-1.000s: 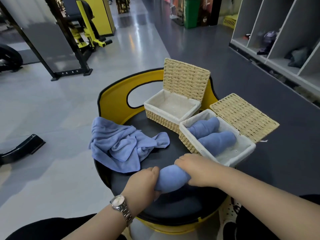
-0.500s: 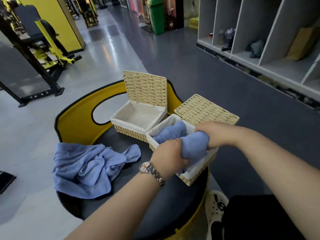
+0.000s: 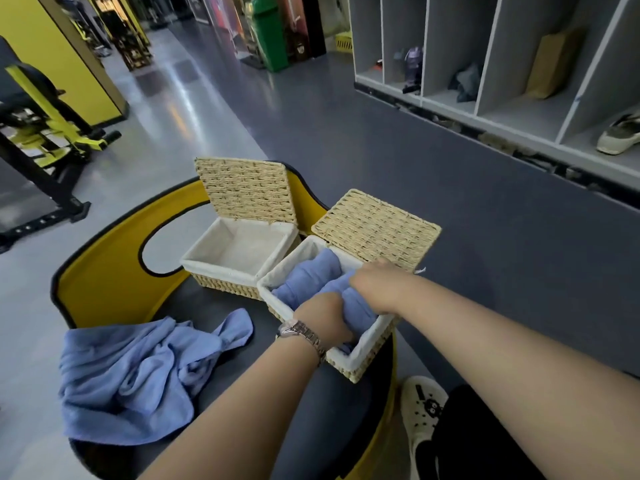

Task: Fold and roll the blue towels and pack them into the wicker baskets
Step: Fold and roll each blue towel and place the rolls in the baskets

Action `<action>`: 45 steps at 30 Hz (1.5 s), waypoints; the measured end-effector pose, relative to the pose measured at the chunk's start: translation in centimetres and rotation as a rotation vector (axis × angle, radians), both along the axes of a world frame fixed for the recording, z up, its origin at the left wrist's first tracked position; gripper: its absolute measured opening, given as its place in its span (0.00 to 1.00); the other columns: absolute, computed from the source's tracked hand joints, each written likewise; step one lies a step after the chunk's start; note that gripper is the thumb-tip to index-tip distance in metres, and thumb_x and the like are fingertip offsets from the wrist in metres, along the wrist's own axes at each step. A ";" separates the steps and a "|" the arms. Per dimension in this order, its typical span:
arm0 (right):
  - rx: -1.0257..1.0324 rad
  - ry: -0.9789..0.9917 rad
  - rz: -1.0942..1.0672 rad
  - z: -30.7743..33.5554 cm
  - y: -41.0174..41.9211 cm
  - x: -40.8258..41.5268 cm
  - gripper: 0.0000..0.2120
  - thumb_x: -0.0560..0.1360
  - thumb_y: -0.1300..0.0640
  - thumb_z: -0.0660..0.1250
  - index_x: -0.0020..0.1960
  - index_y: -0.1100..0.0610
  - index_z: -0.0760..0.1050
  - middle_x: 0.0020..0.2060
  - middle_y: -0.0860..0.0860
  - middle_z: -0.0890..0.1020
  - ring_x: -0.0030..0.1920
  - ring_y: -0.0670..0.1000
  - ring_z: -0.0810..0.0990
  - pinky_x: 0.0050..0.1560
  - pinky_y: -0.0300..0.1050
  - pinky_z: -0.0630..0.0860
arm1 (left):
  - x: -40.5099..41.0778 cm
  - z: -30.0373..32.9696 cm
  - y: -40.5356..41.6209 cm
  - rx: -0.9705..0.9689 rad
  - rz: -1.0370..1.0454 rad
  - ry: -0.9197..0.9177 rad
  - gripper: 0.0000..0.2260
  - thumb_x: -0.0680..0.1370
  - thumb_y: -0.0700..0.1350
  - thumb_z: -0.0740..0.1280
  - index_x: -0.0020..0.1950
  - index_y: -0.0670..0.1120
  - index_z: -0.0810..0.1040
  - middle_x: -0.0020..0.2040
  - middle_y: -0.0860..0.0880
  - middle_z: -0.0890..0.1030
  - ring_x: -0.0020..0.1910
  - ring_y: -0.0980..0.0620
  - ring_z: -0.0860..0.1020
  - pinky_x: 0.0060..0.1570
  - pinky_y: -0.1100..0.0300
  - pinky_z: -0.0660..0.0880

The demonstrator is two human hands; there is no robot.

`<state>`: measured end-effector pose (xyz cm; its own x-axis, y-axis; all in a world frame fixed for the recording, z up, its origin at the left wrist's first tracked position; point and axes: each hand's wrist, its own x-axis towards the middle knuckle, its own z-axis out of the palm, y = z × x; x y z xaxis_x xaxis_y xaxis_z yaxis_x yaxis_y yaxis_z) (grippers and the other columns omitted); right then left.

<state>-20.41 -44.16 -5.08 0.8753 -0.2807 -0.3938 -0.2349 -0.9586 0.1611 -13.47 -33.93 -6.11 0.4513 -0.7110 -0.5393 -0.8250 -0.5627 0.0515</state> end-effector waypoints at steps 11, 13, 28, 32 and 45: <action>0.028 0.037 -0.084 0.2 0.6 -0.1 0.12 0.78 0.61 0.58 0.59 0.58 0.75 0.44 0.50 0.75 0.62 0.55 0.73 0.63 0.45 0.62 | -0.3 -0.3 -0.1 0.119 -0.082 -0.130 0.16 0.74 0.48 0.69 0.59 0.44 0.76 0.51 0.46 0.80 0.54 0.46 0.78 0.52 0.54 0.75; 0.022 0.049 -0.069 0.2 0.5 0.2 0.08 0.77 0.61 0.58 0.52 0.55 0.75 0.33 0.48 0.69 0.60 0.54 0.74 0.65 0.48 0.59 | -0.4 -0.9 -0.2 0.123 -0.057 -0.121 0.14 0.76 0.45 0.67 0.60 0.43 0.76 0.58 0.45 0.79 0.59 0.47 0.77 0.56 0.55 0.73; 0.090 0.141 -0.110 2.4 1.3 0.9 0.11 0.78 0.61 0.60 0.58 0.55 0.75 0.50 0.52 0.76 0.58 0.54 0.73 0.57 0.45 0.62 | 1.2 1.2 2.1 -0.190 -0.136 -0.021 0.07 0.73 0.49 0.68 0.42 0.47 0.73 0.40 0.46 0.76 0.41 0.46 0.76 0.36 0.57 0.69; 0.164 -0.145 -0.148 3.0 2.6 2.0 0.09 0.76 0.60 0.60 0.55 0.56 0.75 0.37 0.50 0.72 0.42 0.52 0.71 0.44 0.45 0.70 | 3.6 3.1 8.4 -0.528 -0.011 -0.110 0.08 0.76 0.47 0.63 0.53 0.51 0.78 0.46 0.51 0.83 0.45 0.49 0.80 0.43 0.58 0.74; 0.342 -0.328 0.225 -1.7 18.7 10.4 0.09 0.77 0.55 0.56 0.47 0.53 0.75 0.40 0.52 0.78 0.43 0.57 0.79 0.38 0.48 0.69 | 14.5 -0.9 33.6 -0.477 0.550 -0.322 0.09 0.71 0.46 0.66 0.49 0.53 0.80 0.48 0.50 0.83 0.48 0.44 0.80 0.41 0.57 0.72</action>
